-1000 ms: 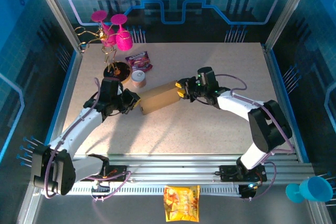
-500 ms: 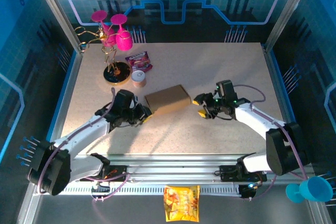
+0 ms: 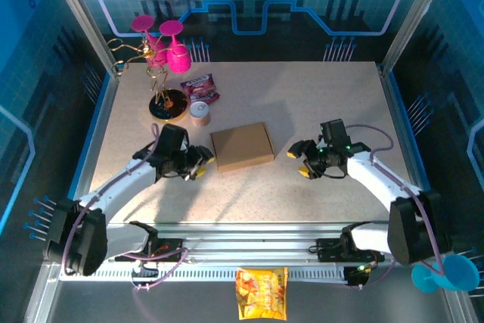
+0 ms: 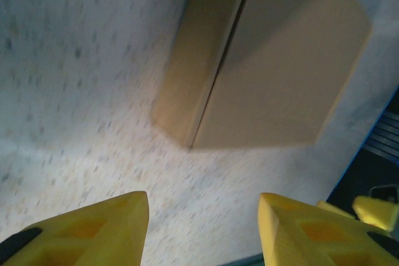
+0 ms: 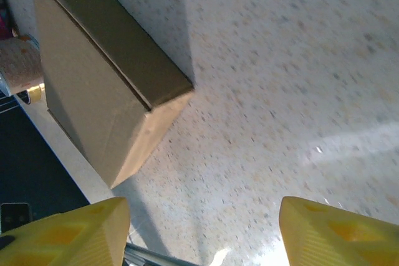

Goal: Fold the paper box

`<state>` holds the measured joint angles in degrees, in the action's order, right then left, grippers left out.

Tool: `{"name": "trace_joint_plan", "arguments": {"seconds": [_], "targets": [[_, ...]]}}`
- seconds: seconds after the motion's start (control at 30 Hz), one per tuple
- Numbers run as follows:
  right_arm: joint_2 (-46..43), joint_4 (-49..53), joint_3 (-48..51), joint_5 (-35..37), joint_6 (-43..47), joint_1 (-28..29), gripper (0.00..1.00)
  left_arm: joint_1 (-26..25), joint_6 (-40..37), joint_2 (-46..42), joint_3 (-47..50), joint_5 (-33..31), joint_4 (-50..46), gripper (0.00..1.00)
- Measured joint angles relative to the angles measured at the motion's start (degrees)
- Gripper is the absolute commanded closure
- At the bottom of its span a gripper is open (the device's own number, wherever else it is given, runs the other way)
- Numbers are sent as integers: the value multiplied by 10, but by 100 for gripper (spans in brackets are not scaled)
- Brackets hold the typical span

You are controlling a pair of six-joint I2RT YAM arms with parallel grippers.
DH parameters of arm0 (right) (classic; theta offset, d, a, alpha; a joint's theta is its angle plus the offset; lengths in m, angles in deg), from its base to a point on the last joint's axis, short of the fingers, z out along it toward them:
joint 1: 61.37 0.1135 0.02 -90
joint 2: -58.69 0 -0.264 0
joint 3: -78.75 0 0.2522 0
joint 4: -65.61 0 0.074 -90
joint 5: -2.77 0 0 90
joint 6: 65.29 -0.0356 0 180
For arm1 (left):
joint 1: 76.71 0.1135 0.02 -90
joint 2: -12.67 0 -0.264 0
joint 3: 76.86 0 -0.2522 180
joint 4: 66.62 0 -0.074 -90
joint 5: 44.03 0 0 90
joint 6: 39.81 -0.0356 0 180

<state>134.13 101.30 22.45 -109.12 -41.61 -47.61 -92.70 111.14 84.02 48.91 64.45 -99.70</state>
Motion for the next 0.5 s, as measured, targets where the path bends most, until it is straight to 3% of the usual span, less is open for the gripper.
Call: {"name": "trace_joint_plan", "arguments": {"seconds": [0.27, 0.5], "targets": [[278, -14, -237, -21, 149, 22, 39, 28, -48, 192, -125, 4, 16, 59], [378, 21, -329, -37, 246, 32, 38, 28, -76, 263, -168, 5, 19, 61]]}}
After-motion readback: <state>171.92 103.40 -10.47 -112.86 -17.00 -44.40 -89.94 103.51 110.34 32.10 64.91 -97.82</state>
